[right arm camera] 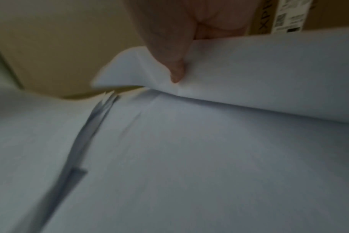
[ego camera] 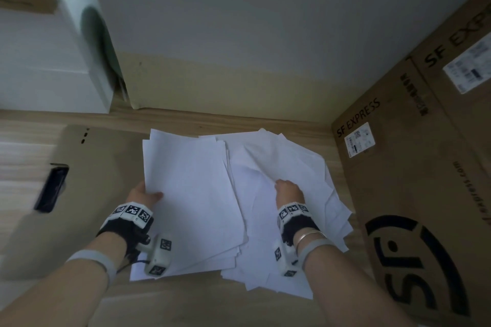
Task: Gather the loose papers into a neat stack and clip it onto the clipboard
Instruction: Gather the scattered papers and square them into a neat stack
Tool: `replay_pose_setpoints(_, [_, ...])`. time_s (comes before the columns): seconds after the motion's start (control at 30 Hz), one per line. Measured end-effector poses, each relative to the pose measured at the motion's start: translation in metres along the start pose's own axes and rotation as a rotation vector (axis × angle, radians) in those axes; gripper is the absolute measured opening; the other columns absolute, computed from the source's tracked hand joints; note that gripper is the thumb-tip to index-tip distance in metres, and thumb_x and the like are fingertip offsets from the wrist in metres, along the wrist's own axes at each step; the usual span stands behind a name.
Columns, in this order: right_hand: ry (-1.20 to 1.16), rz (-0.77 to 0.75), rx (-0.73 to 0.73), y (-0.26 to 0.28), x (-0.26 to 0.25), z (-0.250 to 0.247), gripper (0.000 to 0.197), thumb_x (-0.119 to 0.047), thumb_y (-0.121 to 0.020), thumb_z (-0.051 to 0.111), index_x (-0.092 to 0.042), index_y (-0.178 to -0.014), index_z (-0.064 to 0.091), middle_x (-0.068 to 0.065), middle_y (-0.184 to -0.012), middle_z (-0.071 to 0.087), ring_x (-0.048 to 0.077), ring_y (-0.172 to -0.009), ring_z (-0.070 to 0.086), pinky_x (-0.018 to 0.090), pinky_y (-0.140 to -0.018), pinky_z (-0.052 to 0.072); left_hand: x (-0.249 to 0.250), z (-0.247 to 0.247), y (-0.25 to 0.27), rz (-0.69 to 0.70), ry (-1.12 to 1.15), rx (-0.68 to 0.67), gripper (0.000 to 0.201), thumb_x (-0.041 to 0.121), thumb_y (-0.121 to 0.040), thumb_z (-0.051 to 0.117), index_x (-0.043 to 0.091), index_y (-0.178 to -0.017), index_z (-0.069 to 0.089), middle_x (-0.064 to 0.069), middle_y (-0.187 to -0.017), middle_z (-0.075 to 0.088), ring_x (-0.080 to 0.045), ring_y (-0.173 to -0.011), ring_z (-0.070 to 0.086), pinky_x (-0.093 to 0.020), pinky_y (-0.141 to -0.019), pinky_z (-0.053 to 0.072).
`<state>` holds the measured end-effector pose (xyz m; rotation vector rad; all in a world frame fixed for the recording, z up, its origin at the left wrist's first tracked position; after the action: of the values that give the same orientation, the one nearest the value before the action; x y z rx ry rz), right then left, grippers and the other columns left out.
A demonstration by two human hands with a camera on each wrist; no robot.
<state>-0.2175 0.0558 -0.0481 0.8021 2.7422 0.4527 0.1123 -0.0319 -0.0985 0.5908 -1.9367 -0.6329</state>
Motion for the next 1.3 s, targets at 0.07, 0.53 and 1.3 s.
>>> replay_pose_setpoints(0.07, [-0.106, 0.051, 0.073, 0.002, -0.006, -0.015, 0.032, -0.01, -0.098, 0.034, 0.002, -0.11, 0.061, 0.02, -0.116, 0.064, 0.031, -0.107, 0.06, 0.031, -0.087, 0.047, 0.0, 0.001, 0.002, -0.002, 0.007, -0.001, 0.047, -0.002, -0.084, 0.061, -0.005, -0.13, 0.05, -0.026, -0.13, 0.056, -0.04, -0.118, 0.056, -0.041, -0.102, 0.042])
replay_pose_setpoints(0.53, [-0.756, -0.055, -0.482, 0.052, -0.161, 0.052, 0.051, -0.038, -0.09, 0.054, -0.017, -0.136, 0.046, 0.013, -0.115, 0.063, 0.025, -0.079, 0.065, 0.033, -0.079, 0.055, 0.003, 0.014, 0.014, 0.007, 0.06, -0.125, 0.05, -0.003, -0.088, 0.055, -0.003, -0.136, 0.043, -0.025, -0.136, 0.051, -0.041, -0.124, 0.05, -0.044, -0.104, 0.038])
replay_pose_setpoints(1.3, [-0.281, 0.422, -0.243, 0.004, -0.019, 0.03, 0.092, -0.037, -0.08, 0.063, -0.031, -0.149, 0.002, 0.001, -0.159, -0.001, 0.036, -0.144, 0.003, 0.053, -0.115, 0.021, 0.006, 0.004, 0.001, 0.013, 0.013, -0.033, 0.049, -0.003, -0.085, 0.058, -0.001, -0.133, 0.048, -0.025, -0.131, 0.056, -0.042, -0.119, 0.054, -0.047, -0.103, 0.041])
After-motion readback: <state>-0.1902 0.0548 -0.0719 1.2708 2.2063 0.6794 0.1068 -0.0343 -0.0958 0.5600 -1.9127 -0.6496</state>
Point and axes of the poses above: each hand's wrist, its own y-axis away from the middle knuckle, its own z-axis out of the palm, x = y × z, the point moved 4 cm from there along -y, towards the middle knuckle
